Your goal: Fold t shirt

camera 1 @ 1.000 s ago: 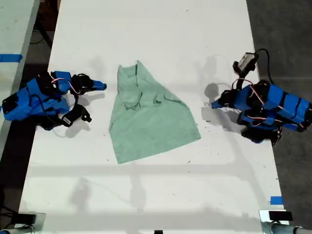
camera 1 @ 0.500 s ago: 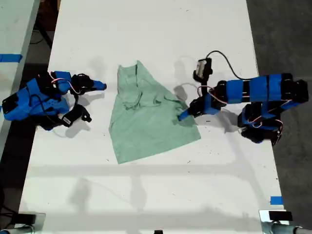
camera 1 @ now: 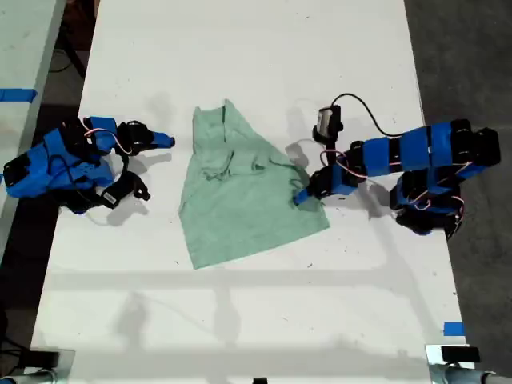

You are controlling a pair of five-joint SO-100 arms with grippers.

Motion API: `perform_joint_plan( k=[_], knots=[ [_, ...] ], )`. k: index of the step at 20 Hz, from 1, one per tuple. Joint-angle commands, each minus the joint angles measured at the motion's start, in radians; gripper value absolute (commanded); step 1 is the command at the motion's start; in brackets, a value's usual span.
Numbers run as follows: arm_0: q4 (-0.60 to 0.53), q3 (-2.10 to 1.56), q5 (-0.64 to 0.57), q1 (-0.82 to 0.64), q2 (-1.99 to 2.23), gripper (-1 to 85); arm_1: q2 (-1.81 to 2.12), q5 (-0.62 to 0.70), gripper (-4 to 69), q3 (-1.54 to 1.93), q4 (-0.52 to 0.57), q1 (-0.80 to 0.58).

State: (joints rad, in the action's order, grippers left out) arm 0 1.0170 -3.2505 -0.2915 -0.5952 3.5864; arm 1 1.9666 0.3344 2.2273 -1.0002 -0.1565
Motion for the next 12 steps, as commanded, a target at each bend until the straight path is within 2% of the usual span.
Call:
perform_joint_plan(
  k=[1, 4, 7, 8, 9, 10, 12],
  knots=[
    [-0.003, -0.034, -0.006, -0.005, 0.009, -0.3, 0.028, 0.014, 25.8, -0.017, -0.003, -0.003],
    [-0.003, -0.034, -0.006, -0.005, 0.009, -0.3, -0.072, 0.025, 25.9, -0.057, 0.003, 0.003],
    [-0.003, -0.034, -0.006, -0.005, 0.009, -0.3, -0.245, 0.037, 24.3, -0.204, -0.097, 0.011],
    [-0.003, -0.034, -0.006, -0.005, 0.009, -0.3, -0.304, 0.041, 22.0, -0.262, -0.138, 0.017],
    [-0.003, -0.035, -0.006, -0.005, 0.009, -0.3, -0.353, 0.044, 15.1, -0.316, -0.17, 0.023],
    [-0.003, -0.035, -0.006, -0.005, 0.009, -0.3, -0.383, 0.038, 1.5, -0.353, -0.195, 0.029],
    [-0.003, -0.035, -0.006, -0.005, 0.009, -0.3, -0.388, 0.038, 1.5, -0.376, -0.199, 0.038]
  ],
)
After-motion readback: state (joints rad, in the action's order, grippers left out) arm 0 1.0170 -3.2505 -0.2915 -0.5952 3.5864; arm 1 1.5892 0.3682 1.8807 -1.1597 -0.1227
